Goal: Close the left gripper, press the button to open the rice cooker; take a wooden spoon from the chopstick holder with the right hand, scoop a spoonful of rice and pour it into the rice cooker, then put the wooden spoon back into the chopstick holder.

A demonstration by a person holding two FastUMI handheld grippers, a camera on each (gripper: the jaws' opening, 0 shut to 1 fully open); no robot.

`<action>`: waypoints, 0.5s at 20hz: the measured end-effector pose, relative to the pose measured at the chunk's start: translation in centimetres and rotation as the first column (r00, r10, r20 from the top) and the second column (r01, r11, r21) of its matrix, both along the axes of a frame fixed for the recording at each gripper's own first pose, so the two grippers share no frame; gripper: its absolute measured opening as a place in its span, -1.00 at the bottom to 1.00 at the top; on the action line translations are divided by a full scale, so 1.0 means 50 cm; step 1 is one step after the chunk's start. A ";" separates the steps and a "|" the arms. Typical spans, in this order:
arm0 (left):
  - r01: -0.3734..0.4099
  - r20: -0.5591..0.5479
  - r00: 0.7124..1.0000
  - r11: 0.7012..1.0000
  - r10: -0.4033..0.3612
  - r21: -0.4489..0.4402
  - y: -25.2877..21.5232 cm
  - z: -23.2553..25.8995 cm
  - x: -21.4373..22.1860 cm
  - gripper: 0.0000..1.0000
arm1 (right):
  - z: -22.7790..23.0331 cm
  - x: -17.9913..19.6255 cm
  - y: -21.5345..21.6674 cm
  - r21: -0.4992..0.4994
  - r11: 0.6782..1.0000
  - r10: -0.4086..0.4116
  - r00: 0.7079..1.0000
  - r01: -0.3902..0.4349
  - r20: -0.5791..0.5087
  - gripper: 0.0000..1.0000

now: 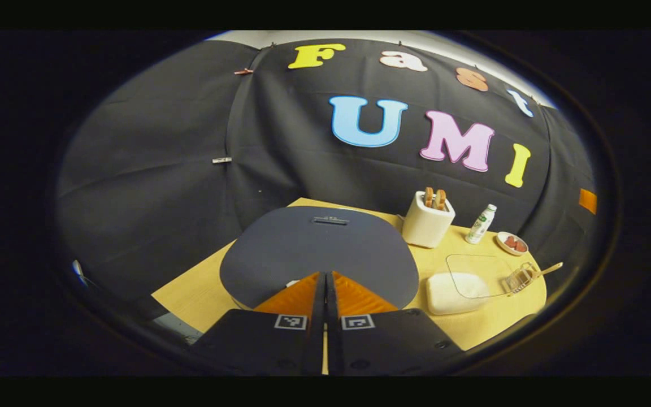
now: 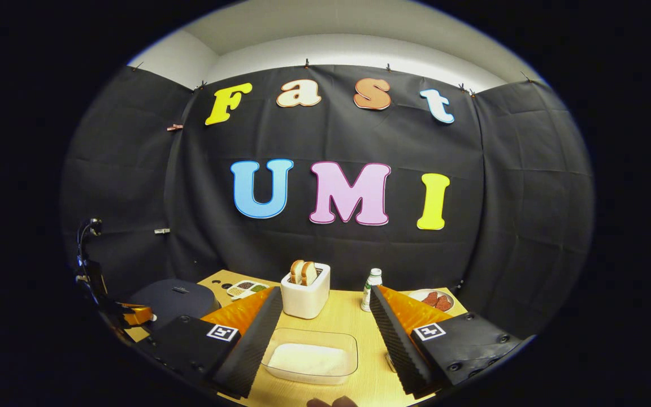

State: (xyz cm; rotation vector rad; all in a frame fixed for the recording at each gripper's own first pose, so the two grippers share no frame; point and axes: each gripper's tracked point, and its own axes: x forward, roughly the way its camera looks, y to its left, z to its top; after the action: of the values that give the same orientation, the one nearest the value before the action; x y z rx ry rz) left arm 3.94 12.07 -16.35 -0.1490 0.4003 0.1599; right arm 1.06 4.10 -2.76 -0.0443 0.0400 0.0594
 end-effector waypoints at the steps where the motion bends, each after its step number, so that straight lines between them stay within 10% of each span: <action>1: 0.003 -0.009 1.000 1.000 -0.003 0.007 0.001 -0.003 0.000 -0.78 | 0.000 0.001 0.000 0.001 1.000 0.000 1.000 0.000 -0.001 0.93; 10: -0.019 0.031 0.999 0.997 0.022 -0.079 -0.002 -0.007 -0.005 -0.84 | -0.001 -0.008 0.017 -0.002 1.000 0.024 1.000 -0.024 -0.002 0.93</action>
State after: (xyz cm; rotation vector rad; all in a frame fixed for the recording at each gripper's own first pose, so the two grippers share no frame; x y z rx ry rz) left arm 3.70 11.99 -16.71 -0.2328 0.3738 0.1621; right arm 0.65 4.94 -2.79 -0.0464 0.0419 0.0835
